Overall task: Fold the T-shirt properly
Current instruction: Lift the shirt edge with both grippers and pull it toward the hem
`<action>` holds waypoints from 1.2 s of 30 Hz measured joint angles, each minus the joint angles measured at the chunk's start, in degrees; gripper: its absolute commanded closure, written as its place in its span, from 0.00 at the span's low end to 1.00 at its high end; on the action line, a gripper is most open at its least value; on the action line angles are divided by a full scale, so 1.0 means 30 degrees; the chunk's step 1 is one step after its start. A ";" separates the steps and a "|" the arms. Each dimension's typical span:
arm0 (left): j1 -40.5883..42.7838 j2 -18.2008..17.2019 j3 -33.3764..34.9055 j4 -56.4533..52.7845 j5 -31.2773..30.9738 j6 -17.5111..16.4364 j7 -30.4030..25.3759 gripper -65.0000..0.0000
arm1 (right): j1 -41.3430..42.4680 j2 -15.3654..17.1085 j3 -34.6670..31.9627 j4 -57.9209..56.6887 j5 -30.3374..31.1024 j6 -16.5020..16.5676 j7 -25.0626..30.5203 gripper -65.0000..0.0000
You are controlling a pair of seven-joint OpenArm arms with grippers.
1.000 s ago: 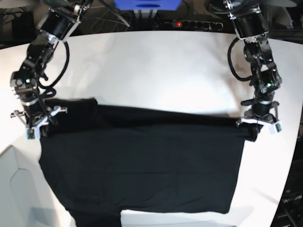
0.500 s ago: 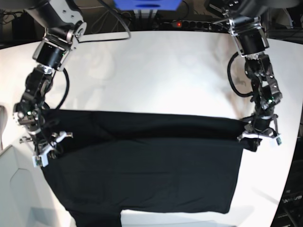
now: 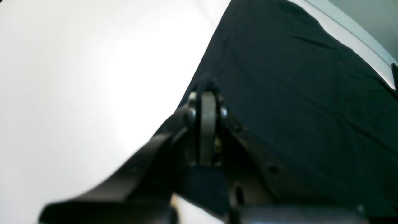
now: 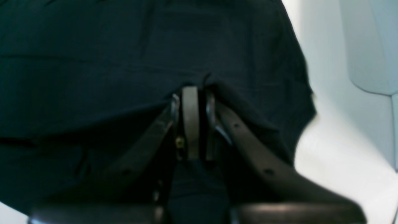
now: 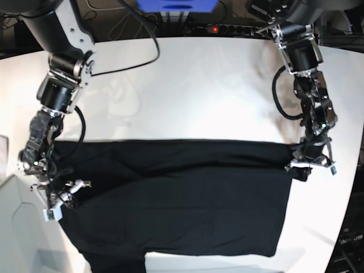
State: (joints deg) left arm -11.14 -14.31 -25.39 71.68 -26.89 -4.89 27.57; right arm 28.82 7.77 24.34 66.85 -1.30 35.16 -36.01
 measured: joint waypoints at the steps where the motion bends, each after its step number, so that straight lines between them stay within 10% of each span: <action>1: -0.0007 -0.0007 0.0000 -0.0109 0.0015 0.0007 0.0007 1.00 | -0.0007 0.0029 0.0029 0.0000 0.0007 0.0000 0.0029 1.00; 14: -0.1100 0.0015 0.0000 -0.0721 0.0015 0.0022 0.0160 0.97 | -0.0379 0.0350 0.0000 -0.1311 0.0007 0.0000 0.1005 0.94; 23: -0.1107 0.0015 0.0000 -0.0721 0.0015 0.0036 0.0102 0.48 | -0.0430 0.0576 0.0007 -0.1457 0.0000 0.0000 0.0998 0.47; 36: 0.0656 -0.0015 -0.0131 -0.0685 0.0022 0.0058 -0.0066 0.48 | -0.3570 0.0408 0.0029 0.3555 0.0036 -0.0007 0.0889 0.47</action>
State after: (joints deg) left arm -9.17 -14.35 -25.78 69.63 -26.83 -4.71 27.38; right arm 18.11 8.99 24.43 77.52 -1.19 35.14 -33.34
